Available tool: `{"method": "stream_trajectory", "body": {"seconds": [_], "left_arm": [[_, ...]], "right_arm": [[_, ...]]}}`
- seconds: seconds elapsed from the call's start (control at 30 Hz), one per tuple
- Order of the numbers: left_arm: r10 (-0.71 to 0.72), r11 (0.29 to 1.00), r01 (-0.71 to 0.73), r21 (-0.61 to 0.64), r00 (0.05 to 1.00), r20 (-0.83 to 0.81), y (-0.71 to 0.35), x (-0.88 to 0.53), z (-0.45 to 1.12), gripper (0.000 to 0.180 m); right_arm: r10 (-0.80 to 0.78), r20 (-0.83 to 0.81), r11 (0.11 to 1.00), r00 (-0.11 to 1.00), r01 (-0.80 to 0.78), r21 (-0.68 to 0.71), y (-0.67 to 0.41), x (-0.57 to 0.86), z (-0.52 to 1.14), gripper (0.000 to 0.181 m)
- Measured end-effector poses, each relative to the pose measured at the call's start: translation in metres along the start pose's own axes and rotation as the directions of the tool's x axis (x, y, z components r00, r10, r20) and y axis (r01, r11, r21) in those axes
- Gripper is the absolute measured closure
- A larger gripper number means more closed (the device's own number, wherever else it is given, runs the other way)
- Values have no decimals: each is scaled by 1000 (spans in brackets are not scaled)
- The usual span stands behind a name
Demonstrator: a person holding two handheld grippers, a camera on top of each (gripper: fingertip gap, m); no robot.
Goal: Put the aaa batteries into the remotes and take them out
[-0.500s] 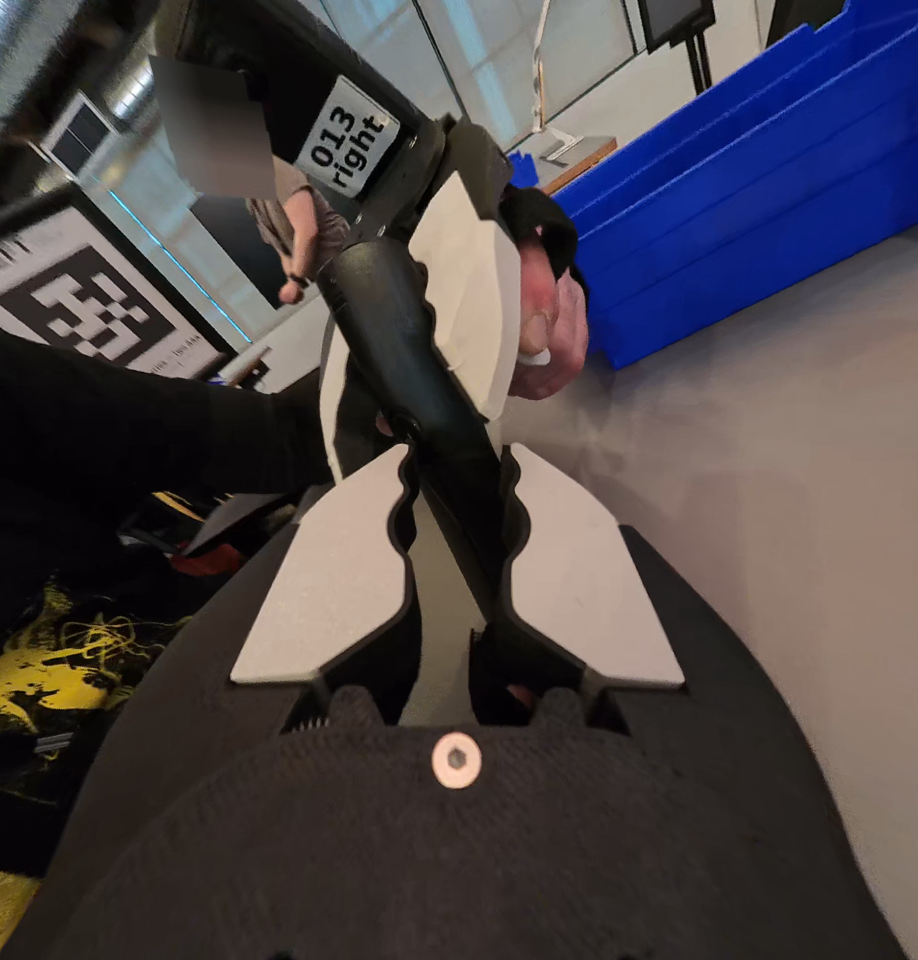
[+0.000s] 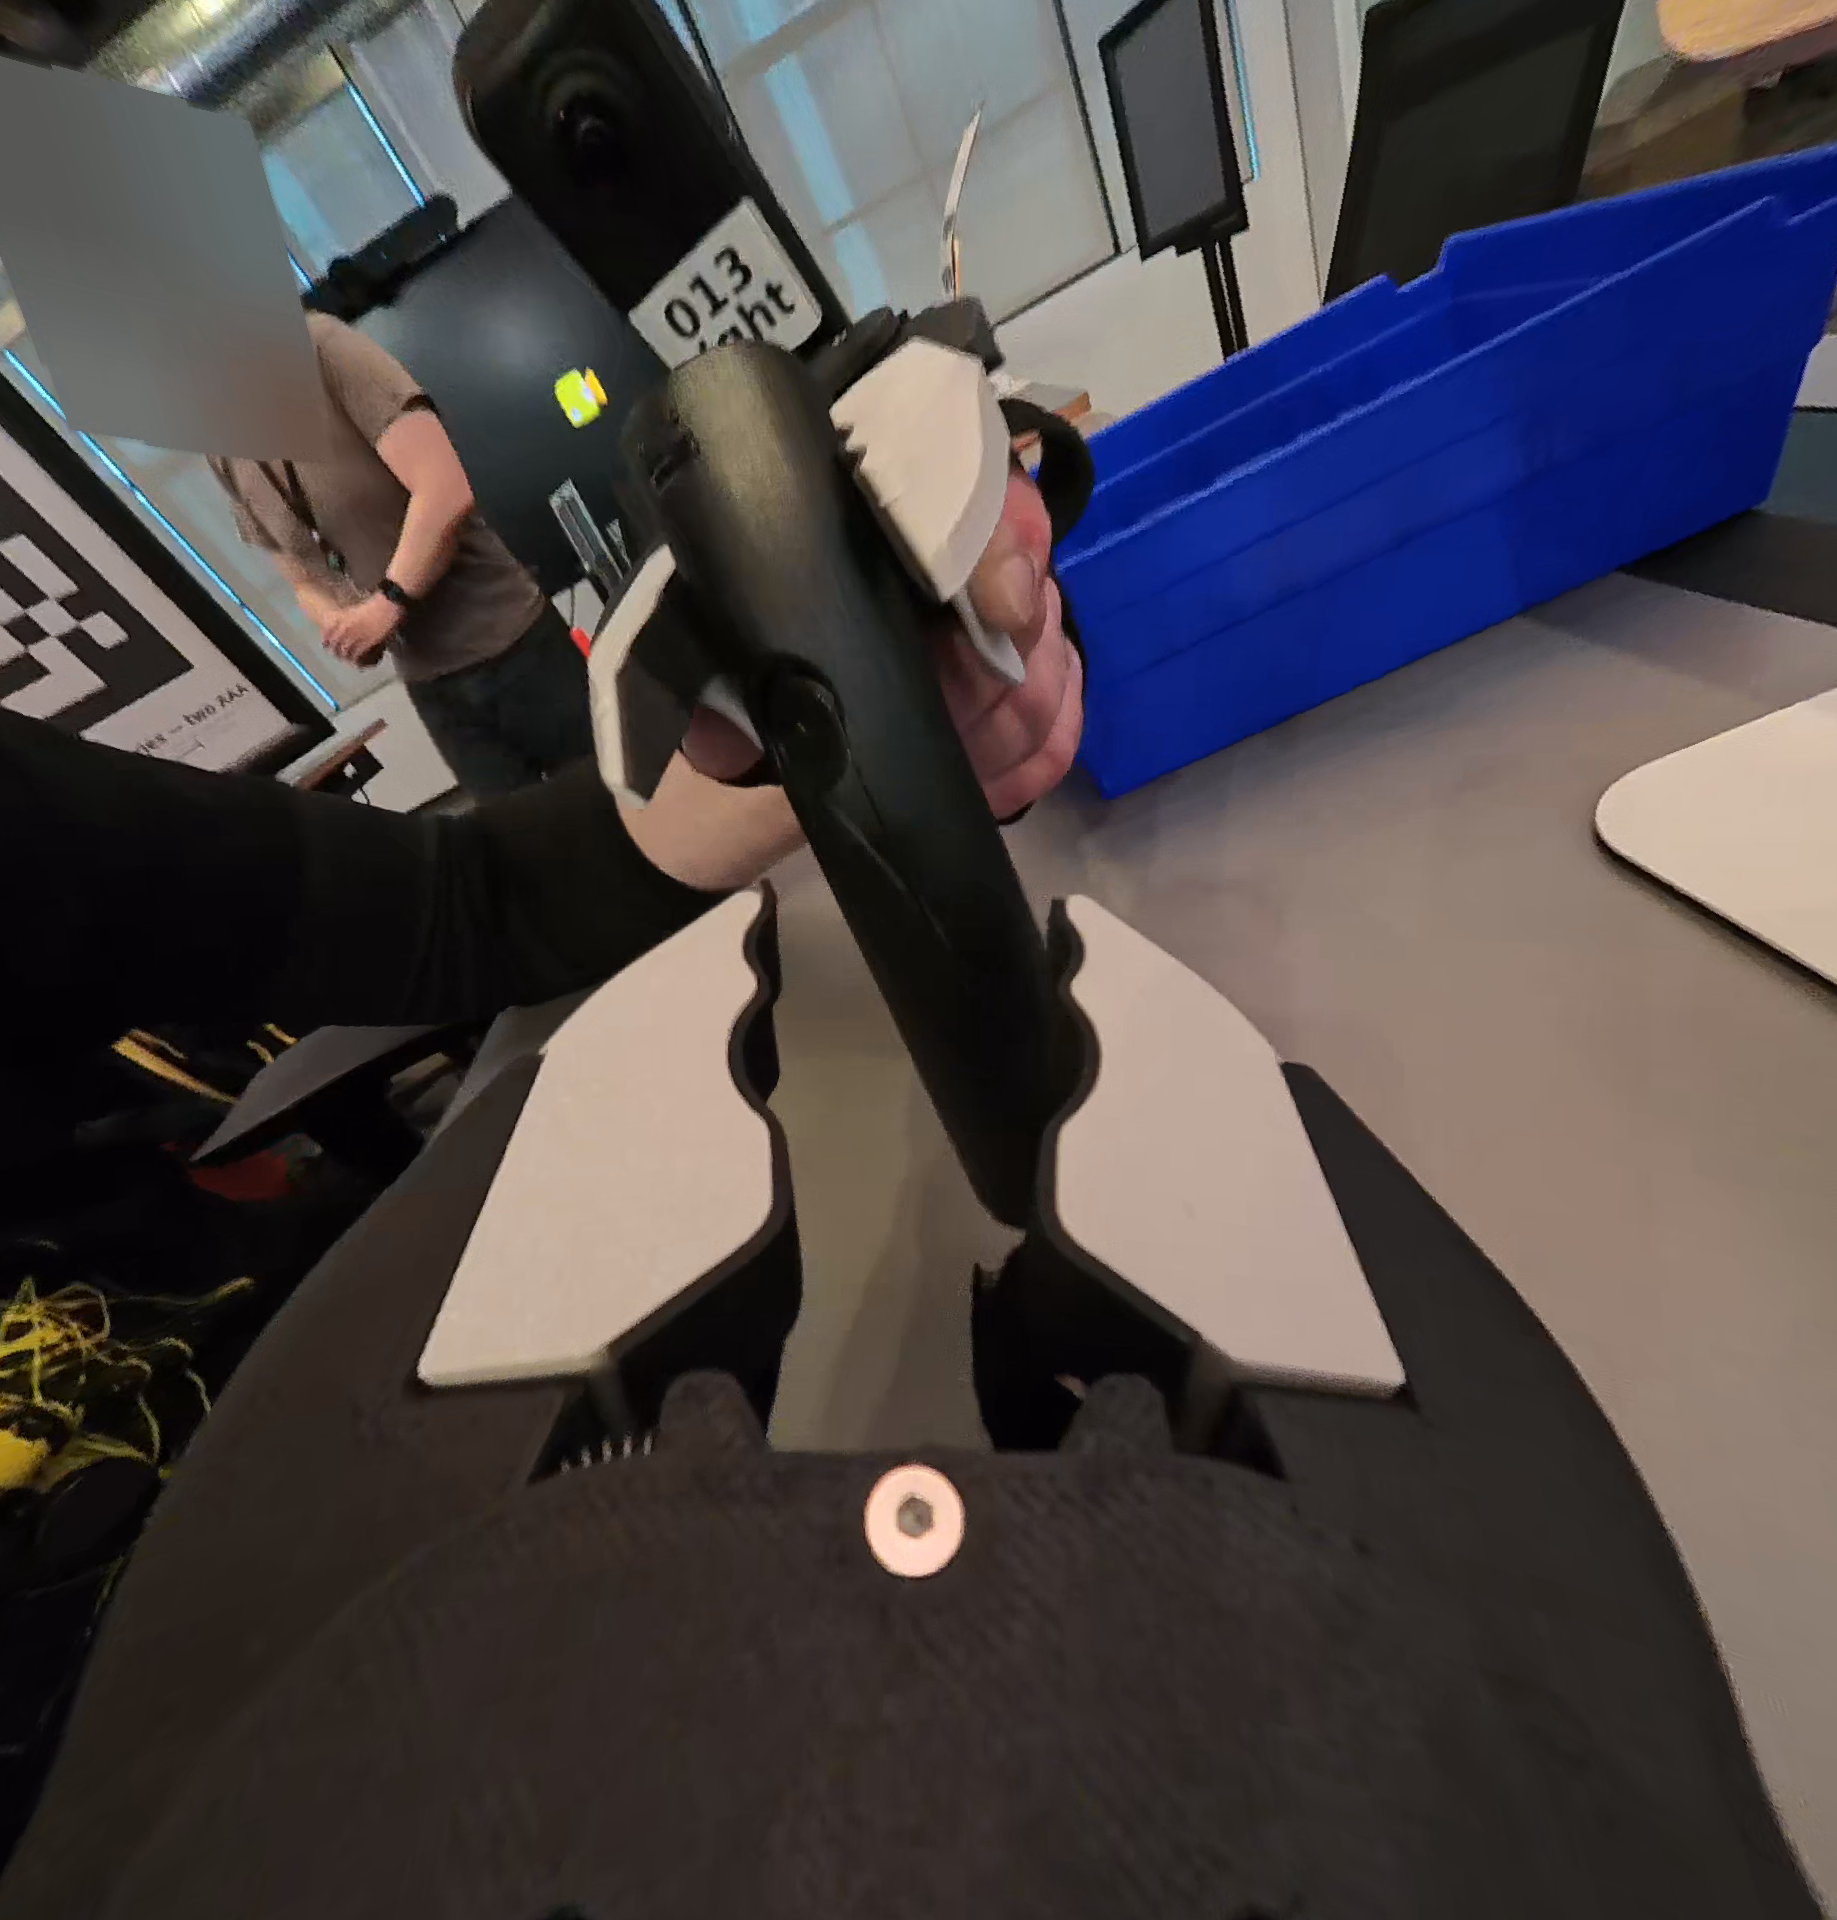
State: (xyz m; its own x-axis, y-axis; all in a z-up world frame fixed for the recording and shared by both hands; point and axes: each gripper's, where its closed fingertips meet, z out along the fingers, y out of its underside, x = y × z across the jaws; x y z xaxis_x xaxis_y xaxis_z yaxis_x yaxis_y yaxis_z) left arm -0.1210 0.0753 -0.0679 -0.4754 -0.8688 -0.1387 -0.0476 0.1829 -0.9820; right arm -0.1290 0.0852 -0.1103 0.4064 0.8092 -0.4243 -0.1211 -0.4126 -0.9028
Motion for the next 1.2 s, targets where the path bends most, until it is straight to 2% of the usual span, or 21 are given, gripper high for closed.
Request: {"method": "stream_trajectory", "body": {"seconds": [0.13,0.33,0.5,0.53,0.57,0.6,0.7,0.77,0.87,1.03,1.1,1.2], "left_arm": [[59,996,-62,-56,997,-55,-1,16,17,122],[120,988,-128,-83,988,-95,-11,31,30,123],[107,990,-117,-78,987,-117,-8,34,32,124],[112,988,-123,-93,987,-119,-5,35,35,128],[118,985,-129,-110,988,-101,-4,33,37,144],[121,985,-130,-113,989,-85,-4,30,38,146],[84,995,-89,-38,989,-123,-18,35,32,145],[108,990,-117,-84,989,-103,-14,34,35,145],[98,990,-109,-95,989,-108,-14,34,36,144],[96,990,-97,-102,995,-18,-22,18,29,142],[93,989,-91,-118,996,8,-24,14,27,149],[87,987,-83,-137,996,22,-24,14,30,150]], "right_arm": [[32,57,999,998,-33,28,-7,-11,3,130],[27,155,999,987,-32,29,-7,-28,5,143],[-57,105,998,993,59,-19,-4,-27,5,148],[-96,80,994,992,100,-46,-2,-26,6,149],[-136,37,987,990,139,-78,2,-23,6,156],[-171,-1,982,985,171,-85,2,-20,7,157],[-177,17,983,984,177,-52,-6,-31,9,158],[-159,42,986,986,161,-39,-5,-29,7,157],[-201,36,977,979,203,-63,-3,-31,7,158],[-242,-15,969,970,241,-62,-9,-27,1,160],[-267,-42,961,963,263,-79,-11,-25,-3,160],[-308,-44,946,950,302,-115,-9,-26,-5,161]]}}
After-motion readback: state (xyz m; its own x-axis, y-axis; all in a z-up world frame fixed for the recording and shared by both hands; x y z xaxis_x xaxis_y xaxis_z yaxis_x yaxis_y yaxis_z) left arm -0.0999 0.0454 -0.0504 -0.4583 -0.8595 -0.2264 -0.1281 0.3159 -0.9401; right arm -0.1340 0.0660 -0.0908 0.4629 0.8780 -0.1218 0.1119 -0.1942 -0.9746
